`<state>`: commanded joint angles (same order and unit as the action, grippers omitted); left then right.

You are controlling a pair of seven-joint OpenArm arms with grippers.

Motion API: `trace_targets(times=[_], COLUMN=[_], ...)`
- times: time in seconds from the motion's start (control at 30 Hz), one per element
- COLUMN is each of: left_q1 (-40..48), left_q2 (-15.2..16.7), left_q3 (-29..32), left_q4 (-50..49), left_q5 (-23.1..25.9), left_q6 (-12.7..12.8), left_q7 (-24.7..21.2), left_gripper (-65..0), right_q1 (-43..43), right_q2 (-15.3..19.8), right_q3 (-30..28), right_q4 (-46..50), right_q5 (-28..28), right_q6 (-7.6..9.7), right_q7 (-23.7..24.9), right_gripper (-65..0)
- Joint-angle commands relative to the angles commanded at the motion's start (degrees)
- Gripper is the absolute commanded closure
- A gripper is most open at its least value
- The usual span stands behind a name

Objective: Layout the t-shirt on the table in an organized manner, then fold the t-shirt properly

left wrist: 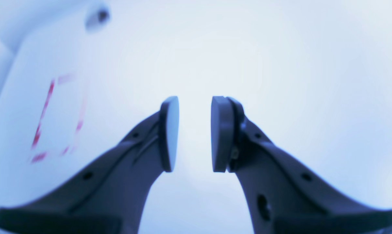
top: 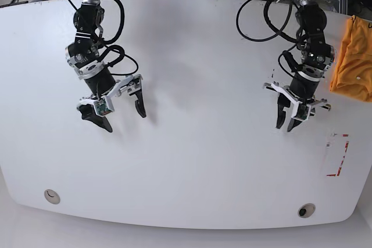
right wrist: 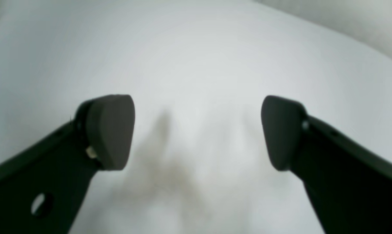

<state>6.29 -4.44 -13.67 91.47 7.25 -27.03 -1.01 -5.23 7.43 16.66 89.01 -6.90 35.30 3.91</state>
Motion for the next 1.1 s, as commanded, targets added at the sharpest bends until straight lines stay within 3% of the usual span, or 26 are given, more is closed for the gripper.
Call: trace_targets(times=[0.07, 0.17, 0.3, 0.5, 0.73, 0.83, 1.1], left_q1=[2.73, 7.03, 13.45, 24.62, 37.19, 43.08, 55.56], left_q2=[0.88, 1.05, 1.14, 3.52, 4.13, 5.98, 6.42], left_q3=[1.32, 2.37, 3.52, 3.60, 3.60, 3.60, 3.52], left_q4=[2.29, 6.86, 12.04, 19.08, 24.18, 24.35, 24.18], left_q5=[0.00, -0.09, -0.18, -0.26, -0.44, -0.44, -0.44], left_q6=[0.00, 0.00, 0.00, 0.00, 0.00, 0.00, 0.00], left_q7=[-1.32, -1.32, -1.32, 1.05, 1.14, -0.62, -4.13], left_gripper=[-15.7, -15.7, -15.7, -15.8, -15.8, -16.0, -16.0], right_q1=[-3.25, -8.09, -14.42, -25.58, -39.03, -45.10, -55.65], right_q2=[0.70, 2.73, 4.22, 4.13, 3.87, 4.04, 5.71], right_q3=[0.18, 0.18, 0.18, 1.67, 1.49, 1.58, 1.58], right_q4=[1.23, 4.22, 6.33, 9.93, 17.23, 19.78, 20.40], right_q5=[0.88, 2.81, 6.86, 11.34, 13.19, 15.21, 18.90], right_q6=[-2.90, -4.92, -5.63, -5.36, -5.19, -5.19, -5.10], right_q7=[2.73, 3.08, 3.08, 3.08, 3.08, 3.16, 3.16], right_gripper=[-57.4, -57.5, -57.5, -57.5, -57.2, -57.1, -57.1])
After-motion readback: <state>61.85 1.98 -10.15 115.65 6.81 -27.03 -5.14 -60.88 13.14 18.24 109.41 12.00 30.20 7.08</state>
